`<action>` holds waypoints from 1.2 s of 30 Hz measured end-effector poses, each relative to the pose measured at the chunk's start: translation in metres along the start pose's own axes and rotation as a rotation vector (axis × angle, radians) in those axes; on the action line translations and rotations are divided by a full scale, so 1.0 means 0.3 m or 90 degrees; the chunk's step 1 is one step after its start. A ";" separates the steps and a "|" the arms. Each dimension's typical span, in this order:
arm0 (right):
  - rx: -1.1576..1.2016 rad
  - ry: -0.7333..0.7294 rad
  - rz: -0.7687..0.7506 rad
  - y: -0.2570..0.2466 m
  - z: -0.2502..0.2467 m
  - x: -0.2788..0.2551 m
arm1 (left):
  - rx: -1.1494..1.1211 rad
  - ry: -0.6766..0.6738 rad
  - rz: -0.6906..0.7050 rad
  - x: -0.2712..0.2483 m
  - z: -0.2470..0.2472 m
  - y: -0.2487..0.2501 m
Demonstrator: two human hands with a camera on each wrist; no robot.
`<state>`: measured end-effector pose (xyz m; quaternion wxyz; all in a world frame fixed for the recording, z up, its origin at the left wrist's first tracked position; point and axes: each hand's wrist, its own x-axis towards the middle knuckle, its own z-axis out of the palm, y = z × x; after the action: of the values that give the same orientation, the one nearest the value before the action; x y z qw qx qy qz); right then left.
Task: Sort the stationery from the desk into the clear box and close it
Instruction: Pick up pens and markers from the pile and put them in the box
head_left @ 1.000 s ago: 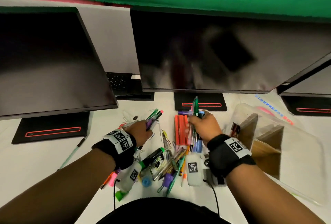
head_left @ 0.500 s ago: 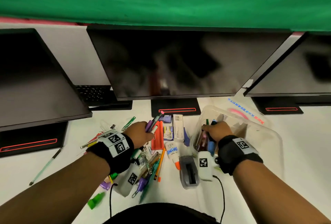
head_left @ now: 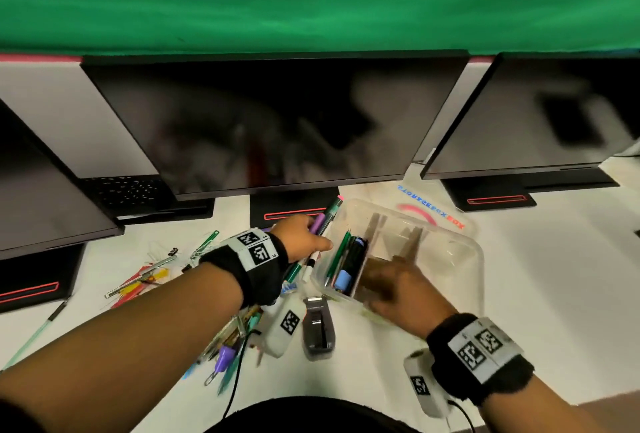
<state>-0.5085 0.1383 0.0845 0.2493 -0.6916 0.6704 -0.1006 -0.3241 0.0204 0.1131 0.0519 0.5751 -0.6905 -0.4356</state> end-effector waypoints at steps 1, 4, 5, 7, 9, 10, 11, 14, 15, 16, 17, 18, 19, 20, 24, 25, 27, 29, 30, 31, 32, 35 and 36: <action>-0.052 -0.045 -0.013 0.025 0.020 -0.023 | 0.010 -0.013 -0.002 0.013 0.019 0.019; -0.160 -0.118 -0.032 0.075 0.079 -0.066 | 0.027 -0.037 -0.007 0.038 0.068 0.063; -0.184 -0.103 -0.050 0.083 0.092 -0.076 | 0.043 -0.043 -0.012 0.048 0.085 0.074; -0.175 -0.051 -0.078 0.093 0.111 -0.093 | 0.089 -0.062 -0.026 0.059 0.121 0.093; -0.146 -0.005 -0.087 0.096 0.117 -0.092 | 0.131 -0.086 -0.044 0.071 0.150 0.101; -0.148 -0.004 -0.085 0.091 0.114 -0.091 | 0.152 -0.094 -0.051 0.078 0.163 0.100; -0.152 -0.008 -0.080 0.087 0.111 -0.091 | 0.171 -0.094 -0.057 0.086 0.174 0.103; -0.158 -0.010 -0.072 0.076 0.106 -0.093 | 0.203 -0.071 -0.063 0.100 0.192 0.118; -0.160 -0.013 -0.069 0.075 0.107 -0.096 | 0.207 -0.066 -0.062 0.105 0.197 0.126; -0.160 -0.018 -0.068 0.074 0.106 -0.096 | 0.207 -0.058 -0.057 0.108 0.200 0.136; -0.159 -0.020 -0.069 0.073 0.107 -0.098 | 0.206 -0.050 -0.052 0.110 0.200 0.146; -0.159 -0.019 -0.067 0.069 0.106 -0.096 | 0.201 -0.043 -0.052 0.109 0.199 0.154; -0.158 -0.020 -0.064 0.066 0.103 -0.096 | 0.193 -0.043 -0.059 0.113 0.200 0.158; -0.155 -0.024 -0.061 0.065 0.102 -0.094 | 0.182 -0.045 -0.065 0.119 0.198 0.159; -0.159 -0.029 -0.059 0.069 0.109 -0.091 | 0.143 -0.037 -0.059 0.144 0.204 0.139; -0.161 -0.029 -0.061 0.069 0.109 -0.091 | 0.142 -0.037 -0.053 0.145 0.203 0.135; -0.159 -0.025 -0.059 0.068 0.107 -0.093 | 0.141 -0.035 -0.052 0.140 0.201 0.134; -0.154 -0.021 -0.064 0.059 0.100 -0.098 | 0.137 -0.041 -0.053 0.130 0.192 0.133; -0.155 -0.022 -0.064 0.057 0.096 -0.099 | 0.133 -0.047 -0.054 0.124 0.185 0.131; -0.160 -0.024 -0.063 0.052 0.091 -0.100 | 0.121 -0.048 -0.047 0.119 0.179 0.122; -0.164 -0.026 -0.064 0.047 0.084 -0.098 | 0.095 -0.055 -0.039 0.114 0.170 0.113; -0.167 -0.030 -0.060 0.039 0.081 -0.093 | -0.101 -0.111 -0.017 0.101 0.129 0.058; -0.156 -0.020 -0.061 0.032 0.088 -0.088 | -0.159 -0.121 -0.012 0.087 0.107 0.035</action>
<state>-0.5068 0.1697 0.0625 0.1679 -0.7496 0.6400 -0.0191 -0.3590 0.0155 0.0891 0.0535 0.5268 -0.6273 -0.5710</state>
